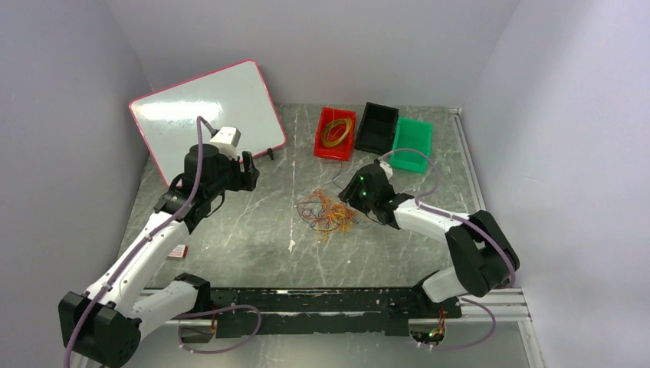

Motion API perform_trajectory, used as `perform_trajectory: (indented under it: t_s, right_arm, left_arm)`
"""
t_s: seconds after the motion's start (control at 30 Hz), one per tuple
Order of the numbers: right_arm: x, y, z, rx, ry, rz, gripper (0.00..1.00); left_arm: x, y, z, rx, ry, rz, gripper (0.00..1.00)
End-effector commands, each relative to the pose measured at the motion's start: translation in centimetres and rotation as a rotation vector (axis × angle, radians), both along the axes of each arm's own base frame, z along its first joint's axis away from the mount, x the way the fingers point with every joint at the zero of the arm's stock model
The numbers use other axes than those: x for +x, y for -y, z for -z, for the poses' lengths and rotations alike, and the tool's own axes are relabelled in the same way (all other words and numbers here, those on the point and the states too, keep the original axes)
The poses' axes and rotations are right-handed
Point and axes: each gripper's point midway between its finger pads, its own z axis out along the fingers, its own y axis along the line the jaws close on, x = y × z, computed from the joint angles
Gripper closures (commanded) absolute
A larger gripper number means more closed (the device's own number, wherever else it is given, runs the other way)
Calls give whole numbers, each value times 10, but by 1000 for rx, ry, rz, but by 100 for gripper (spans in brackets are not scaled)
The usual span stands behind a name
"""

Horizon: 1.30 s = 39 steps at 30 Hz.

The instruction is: Untangle the cables

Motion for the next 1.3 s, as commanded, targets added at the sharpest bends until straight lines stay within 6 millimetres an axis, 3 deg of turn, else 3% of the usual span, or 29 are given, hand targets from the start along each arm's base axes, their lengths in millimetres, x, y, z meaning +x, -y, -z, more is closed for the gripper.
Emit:
perform_trajectory:
  t_s: [0.0, 0.4, 0.47, 0.53, 0.7, 0.8, 0.93, 1.07, 1.17, 1.27]
  right_arm:
    - [11, -9, -14, 30, 51, 1, 55]
    - [9, -13, -20, 41, 85, -39, 98]
    - [9, -11, -26, 40, 104, -42, 100]
    - [9, -11, -37, 49, 133, -53, 100]
    - [4, -20, -89, 120, 267, -131, 100]
    - [-3, -30, -118, 178, 329, -198, 100]
    - [-10, -35, -140, 244, 355, -226, 100]
    - [-18, -43, -168, 333, 410, -262, 100]
    - [-23, -52, -192, 395, 455, -317, 100]
    - [-24, -57, -210, 422, 470, -342, 100]
  left_arm:
    - [-1, 5, -11, -9, 20, 32, 27]
    - [1, 10, -15, -55, 23, 27, 24]
    - [1, 11, -16, -69, 26, 19, 22]
    - [3, 15, -19, -102, 35, 24, 17]
    - [1, 39, -33, -226, 65, 109, 0]
    - [3, 48, -48, -273, 118, 151, 0]
    - [0, 62, -74, -326, 213, 242, 5]
    - [-14, 81, -89, -381, 295, 394, 8]
    - [-36, 101, -94, -426, 341, 587, 15]
    - [-48, 115, -95, -478, 341, 668, 19]
